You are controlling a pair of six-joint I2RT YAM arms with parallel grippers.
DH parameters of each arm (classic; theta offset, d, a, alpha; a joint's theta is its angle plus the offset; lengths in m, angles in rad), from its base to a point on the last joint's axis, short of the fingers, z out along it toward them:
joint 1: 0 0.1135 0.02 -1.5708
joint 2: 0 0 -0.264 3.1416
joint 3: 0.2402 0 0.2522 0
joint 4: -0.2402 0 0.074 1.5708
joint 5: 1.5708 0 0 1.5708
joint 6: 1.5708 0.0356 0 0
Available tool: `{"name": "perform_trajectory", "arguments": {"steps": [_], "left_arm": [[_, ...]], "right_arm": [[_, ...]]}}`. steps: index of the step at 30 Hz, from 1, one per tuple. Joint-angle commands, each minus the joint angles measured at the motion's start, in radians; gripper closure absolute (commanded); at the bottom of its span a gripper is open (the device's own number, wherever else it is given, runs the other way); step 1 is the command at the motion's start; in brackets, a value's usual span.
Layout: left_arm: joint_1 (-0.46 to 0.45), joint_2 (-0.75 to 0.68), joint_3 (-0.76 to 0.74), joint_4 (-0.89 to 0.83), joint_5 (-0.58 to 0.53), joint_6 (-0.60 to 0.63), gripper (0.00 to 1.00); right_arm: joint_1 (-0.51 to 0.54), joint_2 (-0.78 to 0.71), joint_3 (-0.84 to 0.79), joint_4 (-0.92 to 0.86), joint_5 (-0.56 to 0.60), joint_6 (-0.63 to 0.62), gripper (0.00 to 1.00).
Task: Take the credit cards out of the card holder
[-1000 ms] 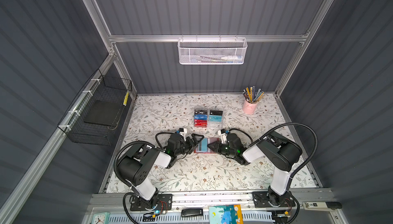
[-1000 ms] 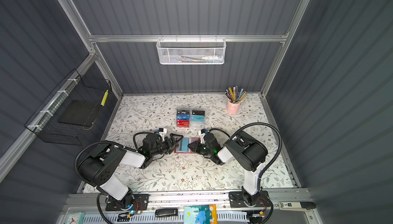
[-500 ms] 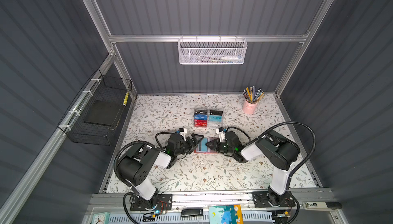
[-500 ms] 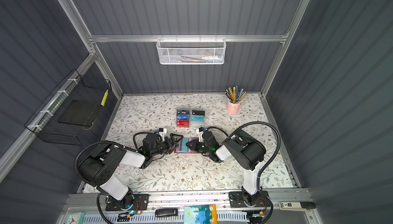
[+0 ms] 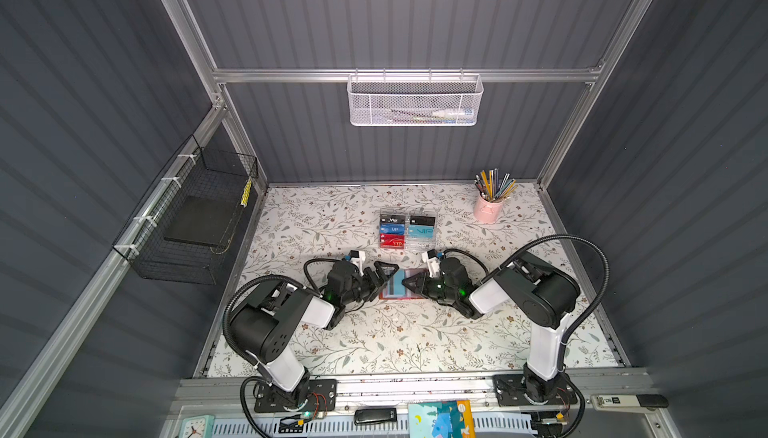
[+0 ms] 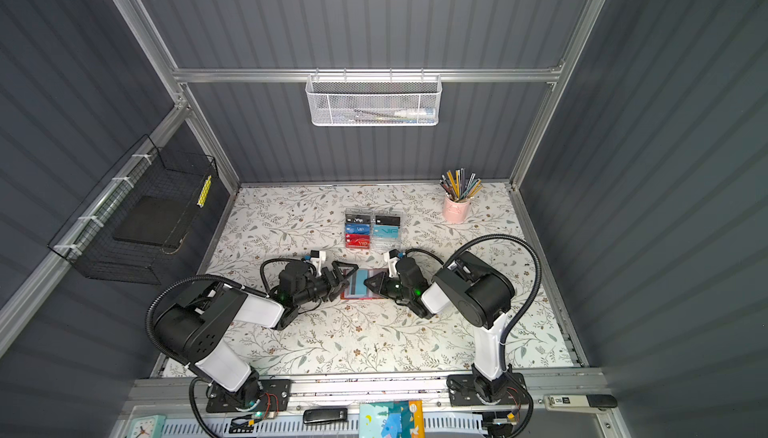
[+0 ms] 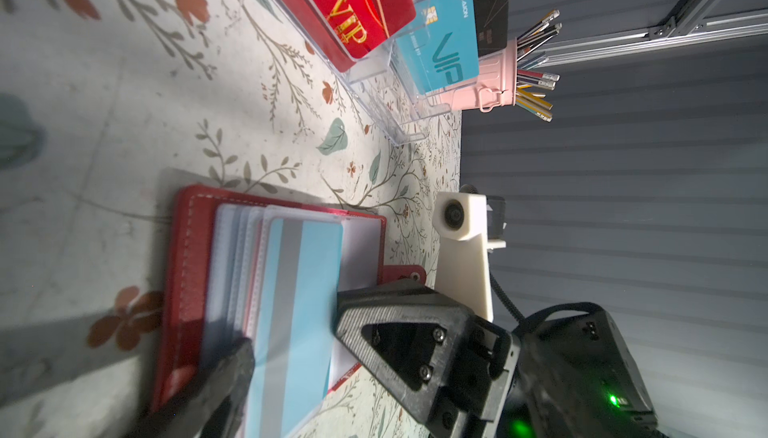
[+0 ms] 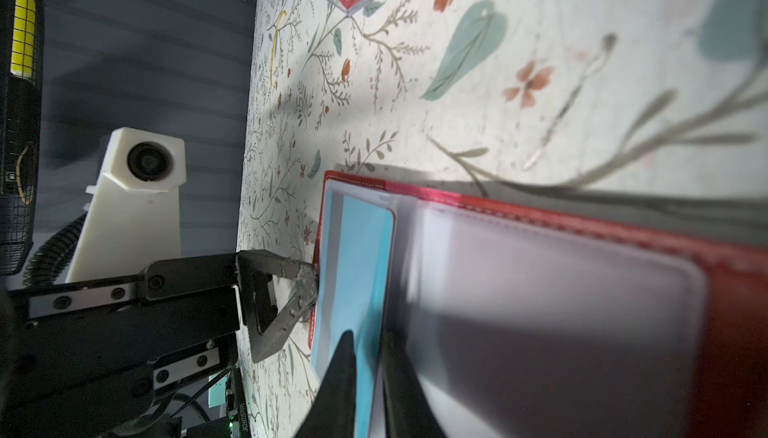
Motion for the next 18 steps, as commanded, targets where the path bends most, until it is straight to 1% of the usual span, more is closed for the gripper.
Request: {"name": "perform_trajectory", "arguments": {"steps": [1, 8, 12, 14, 18], "left_arm": [[-0.011, 0.051, -0.039, -0.147, 0.002, -0.011, 0.00], [-0.011, 0.061, -0.041, -0.133, 0.003, -0.015, 0.00], [-0.012, 0.059, -0.043, -0.133, 0.002, -0.015, 0.00], [-0.012, 0.057, -0.045, -0.133, 0.001, -0.015, 0.00], [-0.012, 0.055, -0.045, -0.134, 0.001, -0.015, 0.00]], "right_arm": [[0.008, 0.021, -0.009, 0.060, -0.041, 0.012, 0.84], [0.011, 0.040, -0.026, 0.123, -0.059, 0.025, 0.85], [0.011, 0.049, -0.034, 0.138, -0.059, 0.026, 0.88], [0.012, 0.052, -0.035, 0.143, -0.059, 0.026, 0.91], [0.011, 0.054, -0.037, 0.145, -0.057, 0.023, 0.94]]}}
